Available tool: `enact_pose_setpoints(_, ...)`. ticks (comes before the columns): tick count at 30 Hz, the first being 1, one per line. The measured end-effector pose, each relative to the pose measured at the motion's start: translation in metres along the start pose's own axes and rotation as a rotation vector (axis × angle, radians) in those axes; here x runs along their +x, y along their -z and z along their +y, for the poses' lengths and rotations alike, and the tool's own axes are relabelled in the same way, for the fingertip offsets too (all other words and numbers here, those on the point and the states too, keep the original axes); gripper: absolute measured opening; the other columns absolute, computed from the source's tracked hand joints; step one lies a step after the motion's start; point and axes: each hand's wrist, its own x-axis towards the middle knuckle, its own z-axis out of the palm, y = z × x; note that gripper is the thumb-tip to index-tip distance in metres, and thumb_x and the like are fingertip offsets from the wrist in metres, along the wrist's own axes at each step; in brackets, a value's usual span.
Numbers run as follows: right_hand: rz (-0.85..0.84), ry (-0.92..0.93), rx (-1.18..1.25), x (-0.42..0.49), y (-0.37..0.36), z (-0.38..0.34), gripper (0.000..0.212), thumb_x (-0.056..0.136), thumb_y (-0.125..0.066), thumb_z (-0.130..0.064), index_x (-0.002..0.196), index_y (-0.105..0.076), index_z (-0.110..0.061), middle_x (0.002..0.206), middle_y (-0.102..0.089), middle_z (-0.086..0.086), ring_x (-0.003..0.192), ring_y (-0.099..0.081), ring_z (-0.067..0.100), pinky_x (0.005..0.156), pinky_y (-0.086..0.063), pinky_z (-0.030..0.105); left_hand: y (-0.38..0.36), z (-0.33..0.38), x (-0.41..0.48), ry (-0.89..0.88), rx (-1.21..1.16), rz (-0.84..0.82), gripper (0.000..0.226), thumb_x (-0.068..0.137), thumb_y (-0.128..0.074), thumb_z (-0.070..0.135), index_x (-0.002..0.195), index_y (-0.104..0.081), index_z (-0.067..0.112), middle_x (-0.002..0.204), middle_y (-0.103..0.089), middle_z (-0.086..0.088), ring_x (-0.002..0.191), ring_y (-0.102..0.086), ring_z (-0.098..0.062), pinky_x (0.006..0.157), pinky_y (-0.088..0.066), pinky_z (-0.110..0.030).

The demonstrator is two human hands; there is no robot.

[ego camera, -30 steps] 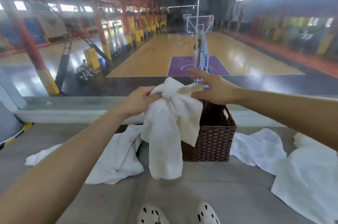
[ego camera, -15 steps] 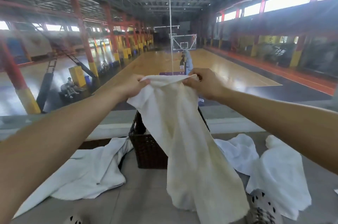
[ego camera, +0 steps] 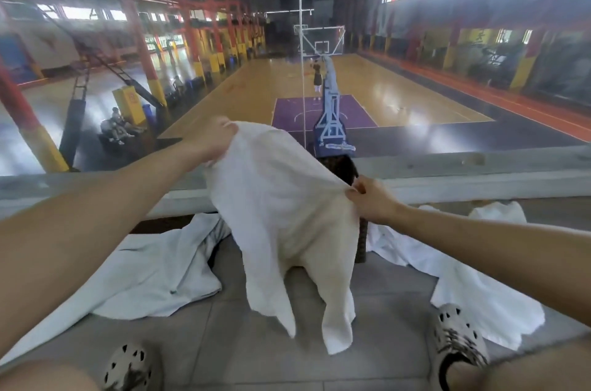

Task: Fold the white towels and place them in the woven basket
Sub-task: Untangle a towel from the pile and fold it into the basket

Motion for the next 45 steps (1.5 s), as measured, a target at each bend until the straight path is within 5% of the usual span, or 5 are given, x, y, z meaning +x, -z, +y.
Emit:
enact_pose_setpoints(11, 0.182, 0.093, -0.151, -0.004, 0.031, -0.009, 0.032, 0.105, -0.062, -0.035, 0.076, -0.062, -0.021, 0.079, -0.066, 0.0, 0.084, -0.066, 0.03, 0.068, -0.052, 0.037, 0.009, -0.067, -0.046, -0.106, 0.364, -0.183, 0.054, 0.074, -0.083, 0.076, 0.092, -0.07, 0.027, 0.093, -0.07, 0.009, 0.088, -0.065, -0.016, 0.073, -0.052, -0.04)
enact_pose_setpoints(16, 0.198, 0.179, -0.253, -0.013, 0.032, -0.025, 0.034, 0.107, -0.058, -0.039, 0.098, -0.066, -0.007, 0.095, -0.069, 0.012, 0.087, -0.061, 0.034, 0.071, -0.048, 0.039, 0.0, -0.101, -0.057, 0.012, 0.485, 0.039, 0.063, 0.096, -0.051, 0.079, 0.087, -0.079, 0.023, 0.091, -0.077, -0.007, 0.082, -0.07, -0.032, 0.068, -0.053, -0.039)
enact_pose_setpoints(26, 0.075, 0.296, -0.321, -0.019, 0.019, -0.046, 0.04, 0.106, -0.061, -0.043, 0.072, -0.055, -0.022, 0.076, -0.059, -0.004, 0.07, -0.052, 0.013, 0.058, -0.034, 0.026, -0.003, -0.101, -0.061, -0.084, 0.374, 0.047, 0.018, 0.084, -0.063, -0.007, 0.08, -0.071, 0.008, 0.079, -0.068, -0.01, 0.082, -0.064, -0.038, 0.071, -0.046, -0.036)
enact_pose_setpoints(33, 0.04, 0.315, -0.283, -0.012, 0.027, -0.039, 0.021, 0.098, -0.074, -0.042, 0.09, -0.068, -0.024, 0.082, -0.062, -0.011, 0.076, -0.057, 0.007, 0.063, -0.04, 0.022, -0.018, -0.093, -0.068, -0.034, 0.184, -0.153, 0.057, 0.084, -0.08, 0.055, 0.061, -0.054, 0.009, 0.062, -0.053, -0.006, 0.061, -0.048, -0.023, 0.062, -0.034, -0.036)
enact_pose_setpoints(45, -0.364, 0.343, -0.696, -0.017, 0.011, -0.044, 0.026, 0.1, -0.069, -0.039, 0.106, -0.065, -0.013, 0.103, -0.067, 0.007, 0.096, -0.068, 0.031, 0.074, -0.048, 0.035, -0.027, -0.081, -0.061, -0.07, -0.024, 0.097, 0.033, 0.103, -0.059, 0.056, 0.101, -0.065, 0.024, 0.107, -0.069, 0.003, 0.103, -0.064, -0.024, 0.079, -0.044, -0.038)
